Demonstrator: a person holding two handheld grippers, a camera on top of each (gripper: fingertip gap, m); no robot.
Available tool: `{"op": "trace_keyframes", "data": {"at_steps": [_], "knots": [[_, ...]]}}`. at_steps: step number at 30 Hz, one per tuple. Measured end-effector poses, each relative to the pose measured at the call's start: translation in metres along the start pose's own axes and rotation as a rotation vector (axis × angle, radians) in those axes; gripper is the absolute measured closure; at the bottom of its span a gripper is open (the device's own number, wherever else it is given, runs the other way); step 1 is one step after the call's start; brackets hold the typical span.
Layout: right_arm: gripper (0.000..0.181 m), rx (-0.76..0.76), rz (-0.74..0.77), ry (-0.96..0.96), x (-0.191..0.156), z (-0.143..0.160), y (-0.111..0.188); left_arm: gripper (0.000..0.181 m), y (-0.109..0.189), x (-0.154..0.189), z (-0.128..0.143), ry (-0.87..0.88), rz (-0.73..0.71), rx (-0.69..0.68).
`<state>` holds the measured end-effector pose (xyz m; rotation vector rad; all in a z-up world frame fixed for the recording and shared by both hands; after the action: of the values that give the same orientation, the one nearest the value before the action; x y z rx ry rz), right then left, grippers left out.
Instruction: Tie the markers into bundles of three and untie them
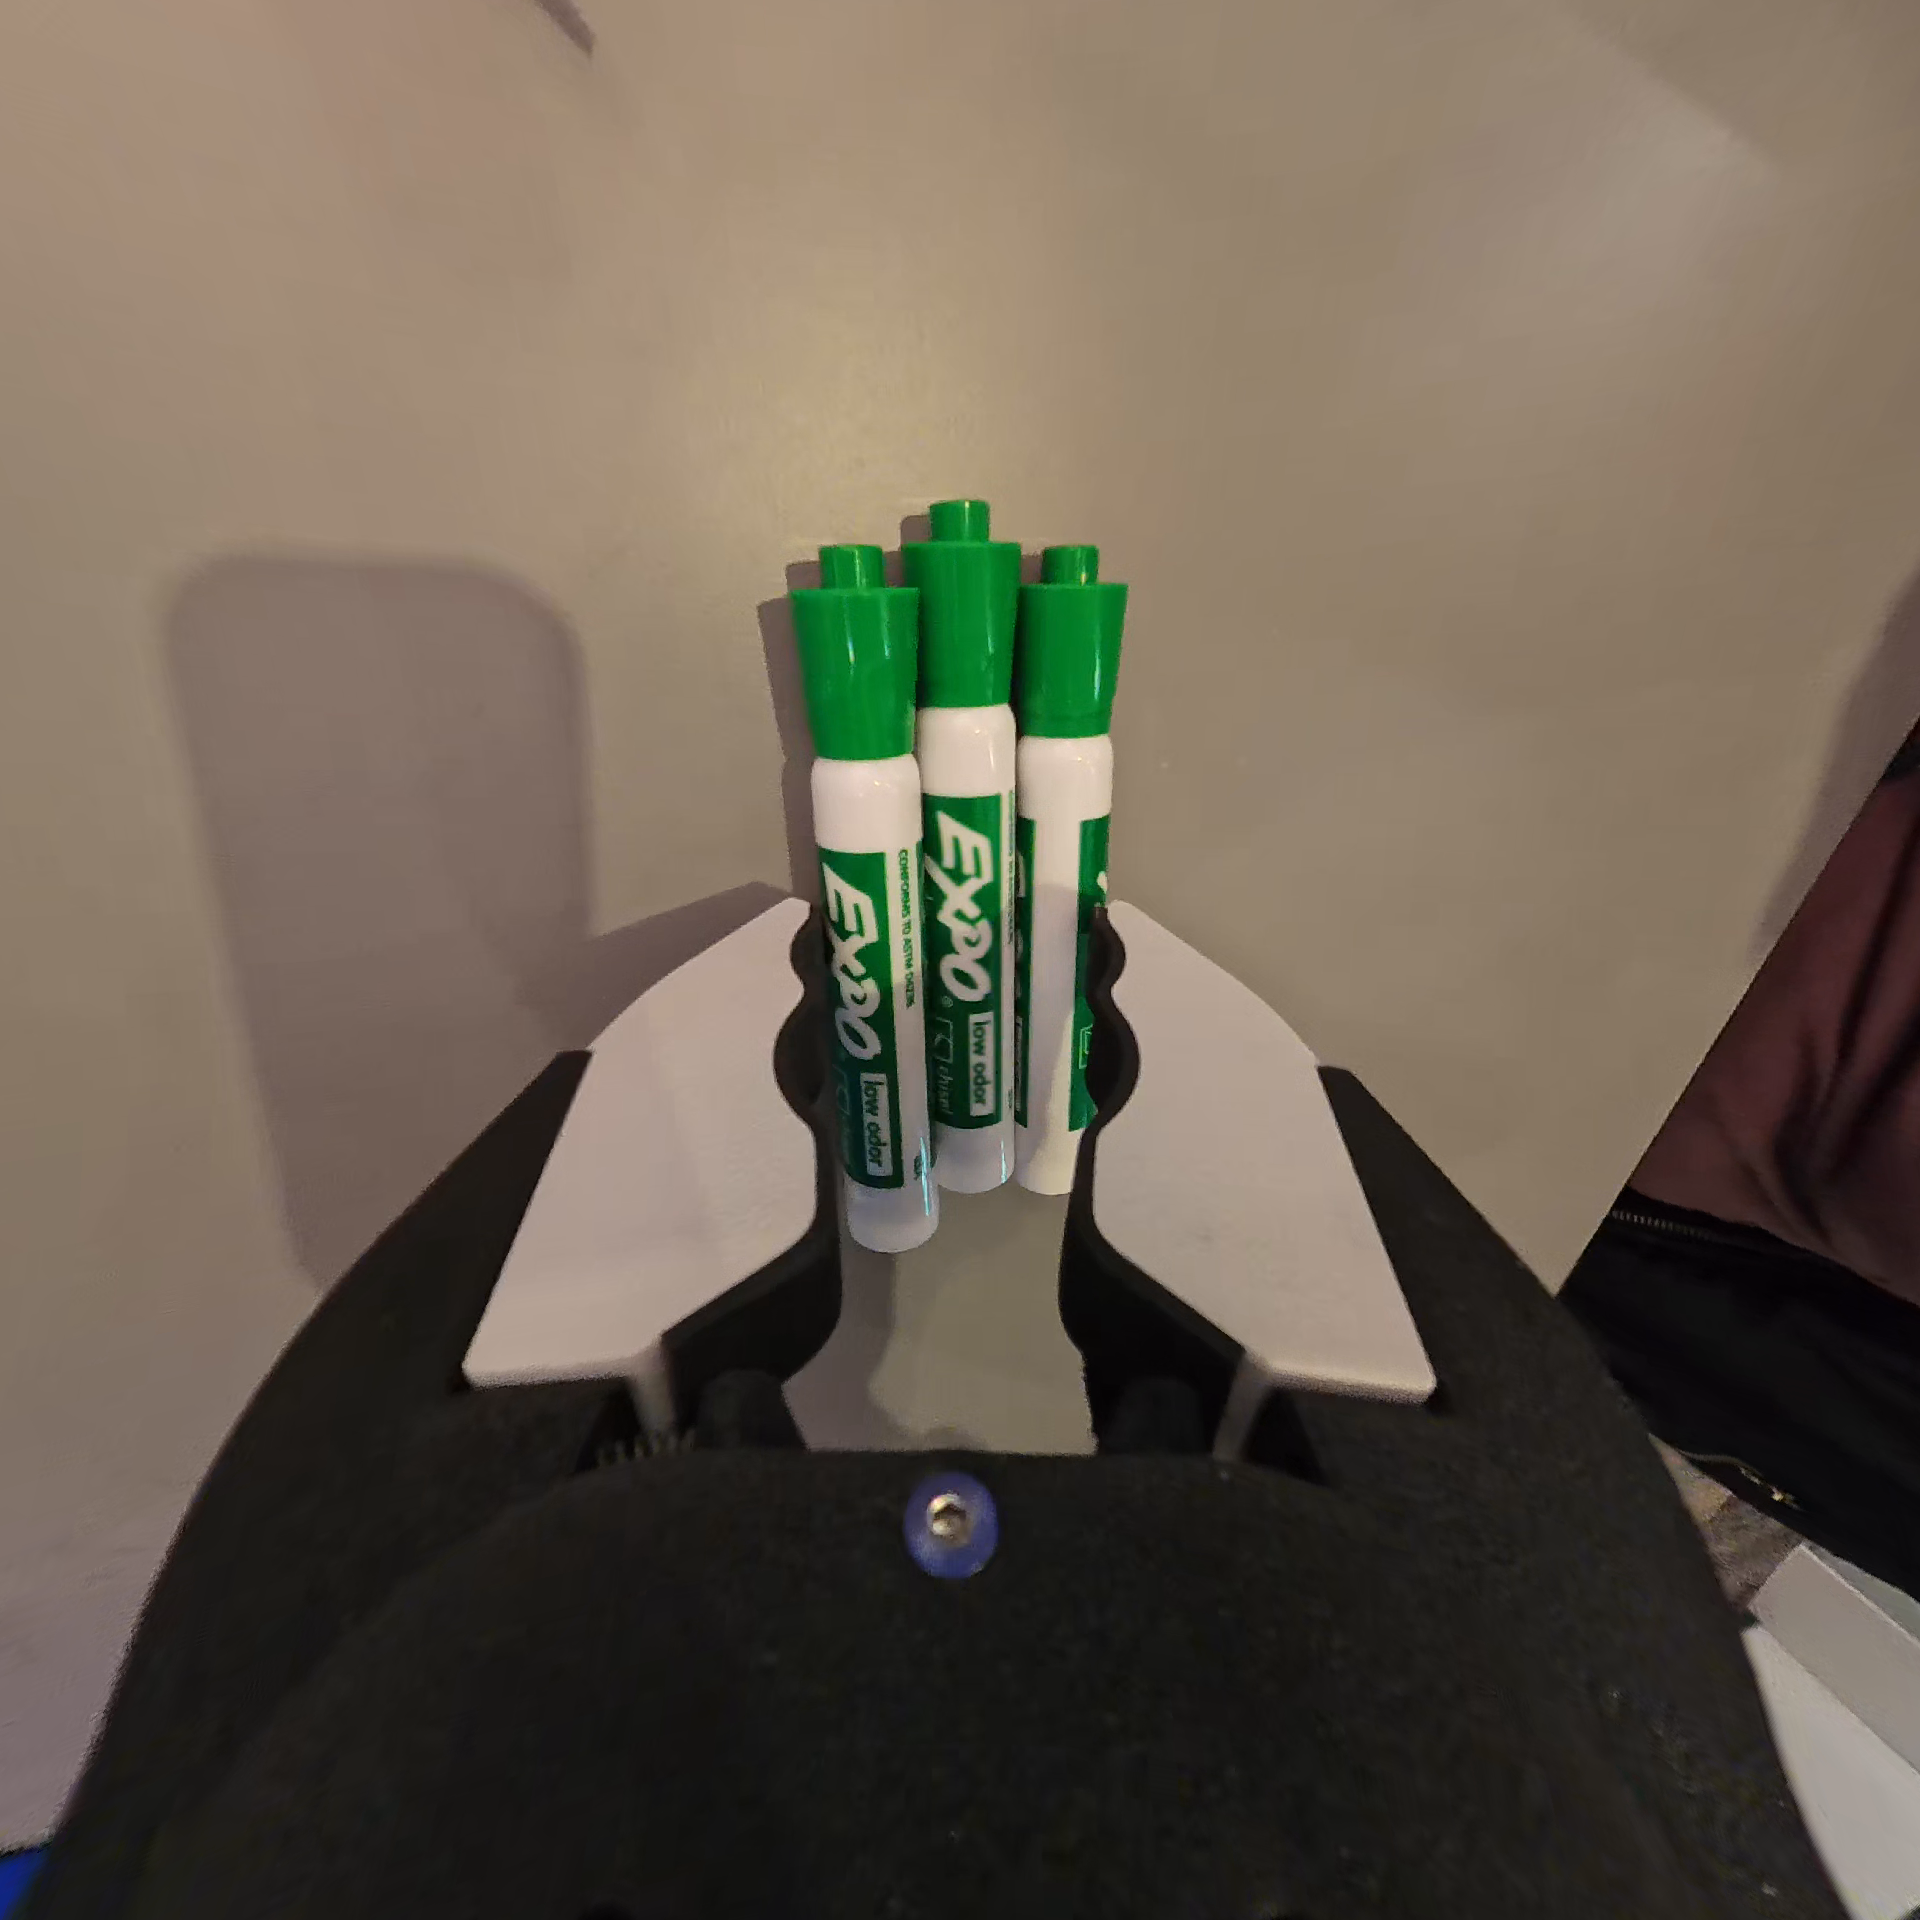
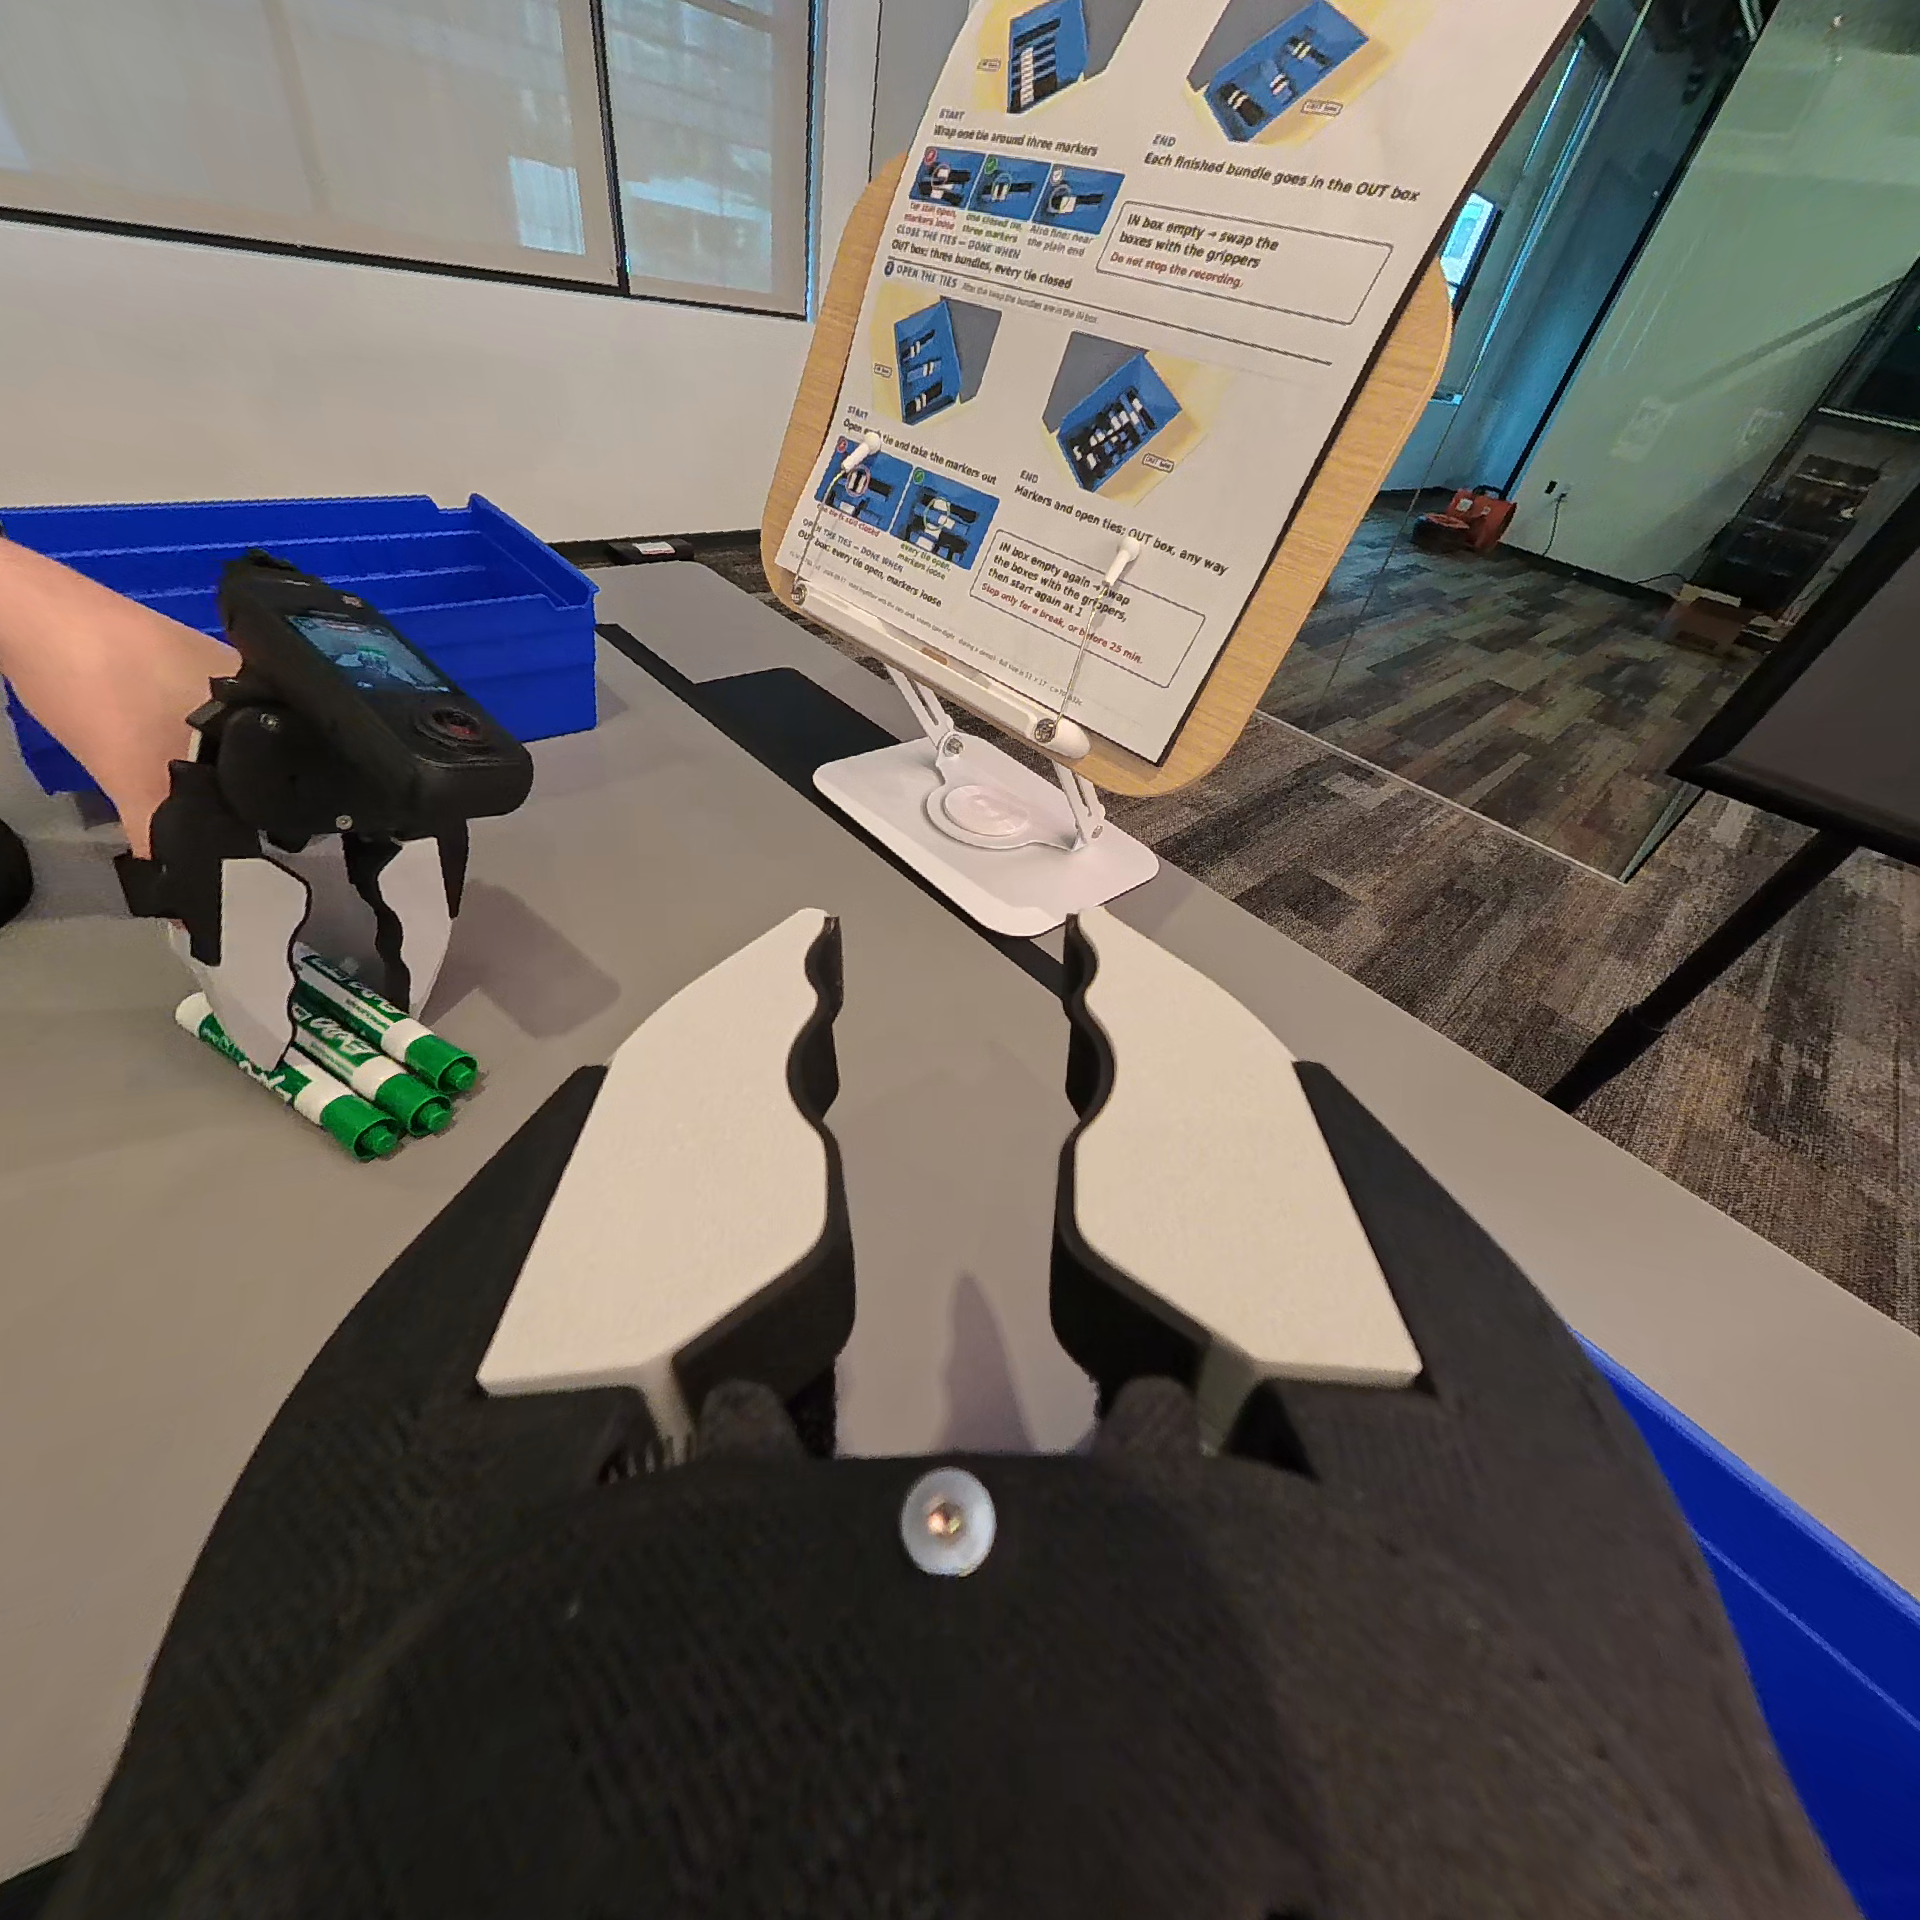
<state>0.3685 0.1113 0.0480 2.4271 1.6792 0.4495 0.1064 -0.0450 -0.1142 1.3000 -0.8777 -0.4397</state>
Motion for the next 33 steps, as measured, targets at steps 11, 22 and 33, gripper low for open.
{"op": "trace_keyframes", "data": {"at_steps": [11,22,33], "knots": [[0.139,0.003,-0.001,0.002,0.000,0.000,0.001,0.145,-0.011,0.026,-0.008,-0.094,-0.118,-0.117],[0.140,-0.005,0.000,0.014,-0.003,-0.002,0.001,0.146,-0.015,0.031,-0.014,-0.008,-0.229,-0.218],[0.140,0.016,0.003,0.006,0.000,-0.002,0.005,0.161,-0.013,0.025,-0.009,0.070,0.029,-0.076]]}}
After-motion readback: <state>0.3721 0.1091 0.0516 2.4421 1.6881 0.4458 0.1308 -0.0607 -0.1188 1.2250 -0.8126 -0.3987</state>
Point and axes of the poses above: each gripper's, where its closed fingertips meet, y back along the fingers, z out of its underside, x = y × z across the jaws, the point moved 6 cm from there along y, back along the fingers, and after that the axes turned 10 degrees about -x, right-handed, at the moved point
